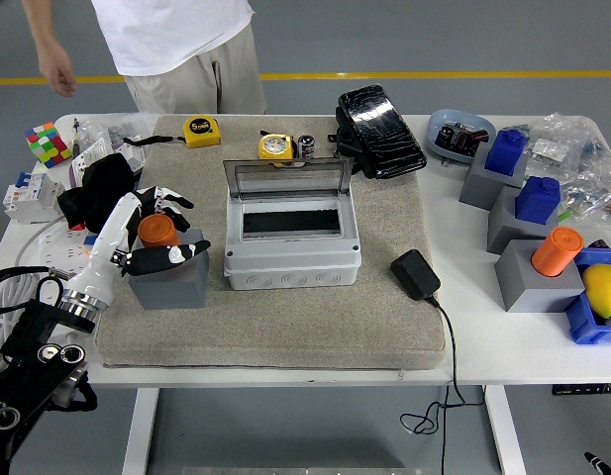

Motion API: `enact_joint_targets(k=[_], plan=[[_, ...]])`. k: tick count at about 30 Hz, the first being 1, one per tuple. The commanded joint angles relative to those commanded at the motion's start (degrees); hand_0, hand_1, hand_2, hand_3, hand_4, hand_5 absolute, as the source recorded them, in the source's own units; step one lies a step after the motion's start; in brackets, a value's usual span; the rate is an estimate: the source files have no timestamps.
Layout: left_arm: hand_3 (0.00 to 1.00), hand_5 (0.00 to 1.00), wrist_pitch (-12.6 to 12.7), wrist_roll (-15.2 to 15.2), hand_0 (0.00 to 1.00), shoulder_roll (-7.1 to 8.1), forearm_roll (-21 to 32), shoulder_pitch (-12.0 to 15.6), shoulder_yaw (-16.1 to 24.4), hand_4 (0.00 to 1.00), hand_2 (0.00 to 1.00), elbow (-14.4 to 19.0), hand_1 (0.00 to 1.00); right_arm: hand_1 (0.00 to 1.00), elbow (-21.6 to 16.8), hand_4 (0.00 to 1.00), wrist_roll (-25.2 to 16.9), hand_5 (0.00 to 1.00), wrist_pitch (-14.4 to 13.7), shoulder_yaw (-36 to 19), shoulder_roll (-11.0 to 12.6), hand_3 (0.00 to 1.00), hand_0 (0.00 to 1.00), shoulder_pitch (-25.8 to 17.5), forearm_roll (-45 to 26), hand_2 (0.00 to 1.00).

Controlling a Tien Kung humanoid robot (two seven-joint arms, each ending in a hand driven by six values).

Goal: Fetch the battery,place it into the box,close the lid of the box

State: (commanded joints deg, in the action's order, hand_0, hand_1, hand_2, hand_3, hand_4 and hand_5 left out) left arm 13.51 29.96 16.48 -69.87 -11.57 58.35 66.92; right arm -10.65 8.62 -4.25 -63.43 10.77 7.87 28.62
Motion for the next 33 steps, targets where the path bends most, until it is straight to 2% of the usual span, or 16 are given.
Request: enact_joint_targets(k=[1,6,7,12,13,24,25,30,31,33], plan=[[0.398,0.002,0.01,0.08,0.282,-0.17,0.33,-0.16,-0.22,0.992,0.315,-0.14,0.266,0.623,-0.04,0.953,0.01,0.46,-0.01,0.0,0.01,0.551,0.665,0.03,-0.01,0.605],[0.398,0.002,0.39,0.84,0.282,-0.71,2.54,-0.98,-1.03,0.992,0.315,-0.8,0.266,0.623,-0.12,0.953,0.08,0.46,-0.04,-0.05,0.09,0.551,0.665,0.35,0.02,0.605],[0.333,0.002,0.45,1.13,0.214,-0.82,3.2,-1.16,-1.13,0.962,0.262,-0.87,0.223,0.623,-0.14,0.954,0.09,0.459,-0.04,0.02,0.09,0.551,0.665,0.4,-0.02,0.605],[0.333,0.002,0.79,2.1,0.214,-1.15,5.08,-1.61,-1.55,0.962,0.262,-1.02,0.223,0.623,-0.12,0.954,0.15,0.459,0.07,0.39,-0.03,0.551,0.665,0.42,-0.17,0.605],[0.253,0.002,0.81,2.23,0.178,-1.18,5.26,-1.66,-1.62,0.924,0.209,-1.03,0.155,0.623,-0.14,0.954,0.15,0.459,0.07,0.42,-0.04,0.551,0.665,0.41,-0.18,0.605],[0.235,0.002,0.65,2.39,0.169,-1.46,7.05,-1.81,-2.41,0.928,0.199,-1.82,0.144,0.623,-0.17,0.954,0.23,0.459,0.08,0.84,0.01,0.551,0.665,0.28,-0.23,0.605],[0.231,0.002,0.71,2.5,0.144,-1.47,7.16,-1.87,-2.5,0.923,0.195,-1.88,0.128,0.623,-0.18,0.954,0.23,0.459,0.09,0.88,-0.01,0.551,0.665,0.26,-0.24,0.605],[0.231,0.002,0.98,2.99,0.144,-1.57,7.58,-2.32,-2.88,0.923,0.195,-2.29,0.128,0.623,-0.21,0.954,0.18,0.459,0.13,1.06,-0.04,0.551,0.665,0.29,-0.33,0.605],[0.218,0.002,1.09,3.15,0.1,-1.59,7.73,-2.39,-2.96,0.908,0.177,-2.38,0.087,0.623,-0.21,0.955,0.17,0.459,0.12,1.11,-0.04,0.551,0.665,0.29,-0.35,0.605],[0.218,0.002,1.45,3.64,0.1,-1.68,8.08,-2.57,-3.21,0.908,0.177,-2.69,0.087,0.623,-0.21,0.955,0.15,0.459,0.1,1.2,-0.02,0.551,0.665,0.3,-0.36,0.605]])
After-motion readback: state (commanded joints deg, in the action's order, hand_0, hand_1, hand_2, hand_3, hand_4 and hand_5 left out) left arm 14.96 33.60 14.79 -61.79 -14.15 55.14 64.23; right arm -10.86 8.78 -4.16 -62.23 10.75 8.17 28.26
